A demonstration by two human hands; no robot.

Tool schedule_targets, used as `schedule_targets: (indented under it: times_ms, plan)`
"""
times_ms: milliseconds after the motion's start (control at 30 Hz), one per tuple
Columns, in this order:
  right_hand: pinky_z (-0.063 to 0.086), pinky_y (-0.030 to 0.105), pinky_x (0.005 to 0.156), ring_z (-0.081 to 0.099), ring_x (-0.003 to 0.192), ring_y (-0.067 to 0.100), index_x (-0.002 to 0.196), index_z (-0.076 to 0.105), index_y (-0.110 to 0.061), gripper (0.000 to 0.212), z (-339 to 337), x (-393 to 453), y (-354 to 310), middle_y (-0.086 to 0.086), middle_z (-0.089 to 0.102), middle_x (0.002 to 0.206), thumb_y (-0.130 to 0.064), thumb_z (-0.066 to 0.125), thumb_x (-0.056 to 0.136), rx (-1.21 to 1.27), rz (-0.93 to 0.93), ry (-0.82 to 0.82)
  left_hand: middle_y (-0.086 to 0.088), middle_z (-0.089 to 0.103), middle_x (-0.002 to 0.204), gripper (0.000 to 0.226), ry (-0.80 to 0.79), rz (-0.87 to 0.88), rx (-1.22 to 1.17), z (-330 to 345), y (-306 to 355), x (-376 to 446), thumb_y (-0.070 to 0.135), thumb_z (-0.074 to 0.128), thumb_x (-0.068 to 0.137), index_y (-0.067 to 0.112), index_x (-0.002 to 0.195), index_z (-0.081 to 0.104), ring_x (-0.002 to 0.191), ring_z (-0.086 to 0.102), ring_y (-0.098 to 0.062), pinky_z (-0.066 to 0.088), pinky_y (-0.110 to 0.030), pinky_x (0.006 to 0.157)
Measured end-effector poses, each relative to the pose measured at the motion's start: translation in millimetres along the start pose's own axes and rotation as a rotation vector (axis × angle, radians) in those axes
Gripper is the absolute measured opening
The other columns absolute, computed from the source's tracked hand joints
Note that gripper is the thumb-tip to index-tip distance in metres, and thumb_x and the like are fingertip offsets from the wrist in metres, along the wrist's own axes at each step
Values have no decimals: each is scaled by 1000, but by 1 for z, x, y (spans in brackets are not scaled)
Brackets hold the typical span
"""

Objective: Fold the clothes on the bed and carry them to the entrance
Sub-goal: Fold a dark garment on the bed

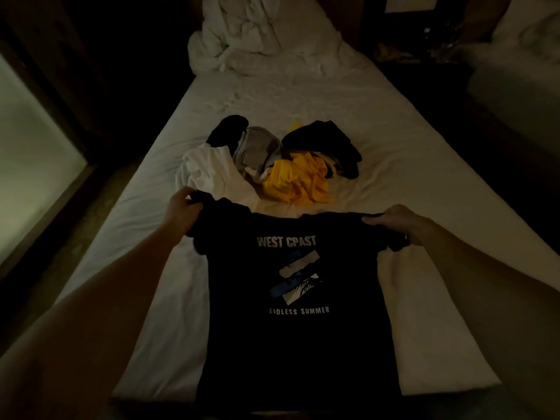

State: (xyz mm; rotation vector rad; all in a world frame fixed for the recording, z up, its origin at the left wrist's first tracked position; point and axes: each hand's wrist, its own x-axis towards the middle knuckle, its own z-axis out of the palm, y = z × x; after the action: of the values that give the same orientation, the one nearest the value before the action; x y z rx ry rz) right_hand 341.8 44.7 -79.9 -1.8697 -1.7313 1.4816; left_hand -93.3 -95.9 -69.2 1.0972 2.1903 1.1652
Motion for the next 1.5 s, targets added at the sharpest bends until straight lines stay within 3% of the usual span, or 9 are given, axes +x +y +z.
schedule_targets:
  times_ms: [133, 333, 467, 633, 733, 900, 1100, 1333, 1500]
  plan:
    - [39, 25, 40, 56, 41, 20, 89, 65, 12, 54, 2, -14, -5, 18, 63, 64, -42, 72, 85, 37, -33, -116, -16, 63, 106, 30, -53, 130, 382, -13, -11, -4, 2, 45, 89, 12, 113, 59, 98, 61, -35, 49, -42, 81]
    - [45, 28, 58, 63, 69, 19, 111, 68, 6, 54, 4, -27, -1, 15, 68, 89, -22, 87, 68, -78, 31, -356, -12, 56, 117, 44, -273, 27, 1013, -8, -26, -24, 48, 48, 91, 14, 119, 48, 108, 58, -34, 47, -44, 91]
    - [44, 31, 59, 60, 71, 24, 103, 63, 9, 28, 6, -29, 7, 15, 64, 89, -10, 72, 85, -172, 62, -67, -14, 60, 111, 37, -257, -241, 853, -11, -40, -28, 47, 50, 90, 12, 101, 52, 97, 59, -31, 49, -41, 87]
    - [52, 38, 78, 61, 104, 35, 121, 56, 3, 53, 6, -38, -5, 20, 60, 121, -35, 70, 86, -132, 63, 177, -22, 60, 91, 22, -195, -382, 328, -15, -43, -26, 14, 56, 92, -7, 97, 58, 76, 60, -33, 46, -35, 62]
    - [55, 35, 66, 61, 97, 31, 112, 57, -4, 43, 16, -47, -22, 16, 59, 117, -36, 69, 87, 85, 110, 161, -20, 57, 88, 30, -163, -441, 269, -22, -50, -29, 19, 58, 92, -9, 103, 58, 67, 57, -31, 42, -31, 57]
    - [50, 27, 50, 60, 73, 22, 108, 60, 0, 26, 65, -55, -60, 19, 63, 109, -15, 63, 87, 355, 70, 95, -23, 61, 119, 47, -252, -391, 320, -21, -76, -52, 28, 73, 83, -1, 118, 61, 111, 58, -38, 45, -40, 95]
    - [58, 41, 61, 70, 87, 40, 148, 27, -17, 70, 140, -66, -86, 29, 67, 105, -56, 49, 95, 354, 80, -300, -20, 69, 94, 19, -151, -190, -49, -20, -83, -66, 12, 70, 87, 0, 101, 66, 85, 67, -33, 52, -40, 72]
    - [59, 38, 70, 69, 78, 28, 128, 52, -3, 45, 139, -63, -62, 17, 71, 98, -40, 48, 101, 130, -48, -95, -18, 59, 78, 37, -70, -312, -18, -38, -28, -46, 25, 70, 83, -4, 101, 58, 56, 55, -27, 43, -28, 46]
    - [56, 32, 70, 69, 79, 21, 119, 58, -10, 30, 130, -74, -45, 11, 72, 98, -33, 50, 101, -43, -126, -39, -19, 52, 108, 62, -100, -223, 166, -28, 26, -45, 14, 82, 68, 1, 115, 43, 83, 58, -30, 46, -30, 41]
